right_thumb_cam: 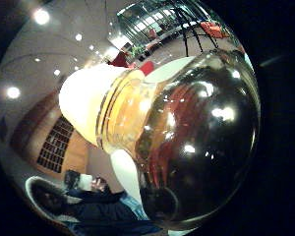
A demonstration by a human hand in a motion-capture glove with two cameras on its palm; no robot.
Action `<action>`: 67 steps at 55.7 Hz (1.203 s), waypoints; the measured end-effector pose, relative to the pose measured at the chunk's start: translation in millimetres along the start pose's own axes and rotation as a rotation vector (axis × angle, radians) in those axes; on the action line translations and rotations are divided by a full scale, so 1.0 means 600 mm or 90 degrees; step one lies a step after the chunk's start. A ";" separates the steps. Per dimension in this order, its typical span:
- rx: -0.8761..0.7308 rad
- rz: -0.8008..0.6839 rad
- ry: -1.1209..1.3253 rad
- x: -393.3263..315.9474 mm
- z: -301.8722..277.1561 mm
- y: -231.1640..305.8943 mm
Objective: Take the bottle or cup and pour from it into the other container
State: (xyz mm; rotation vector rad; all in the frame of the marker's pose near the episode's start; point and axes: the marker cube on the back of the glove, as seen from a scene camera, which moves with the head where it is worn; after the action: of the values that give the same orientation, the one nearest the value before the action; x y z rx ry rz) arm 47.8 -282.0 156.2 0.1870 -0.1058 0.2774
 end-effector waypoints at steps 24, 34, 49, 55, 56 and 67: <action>-0.118 -0.200 0.379 -0.128 0.087 -0.022; -0.124 -0.271 0.532 -0.170 0.113 -0.020; -0.132 -0.362 0.690 -0.204 0.150 -0.010; -0.125 -0.380 0.717 -0.208 0.162 -0.006; -0.123 -0.382 0.719 -0.208 0.164 -0.005; -0.126 -0.378 0.705 -0.213 0.167 0.008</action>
State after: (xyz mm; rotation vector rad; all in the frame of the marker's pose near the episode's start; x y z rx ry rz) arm -83.9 -330.6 238.2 -0.1526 1.0053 -0.2488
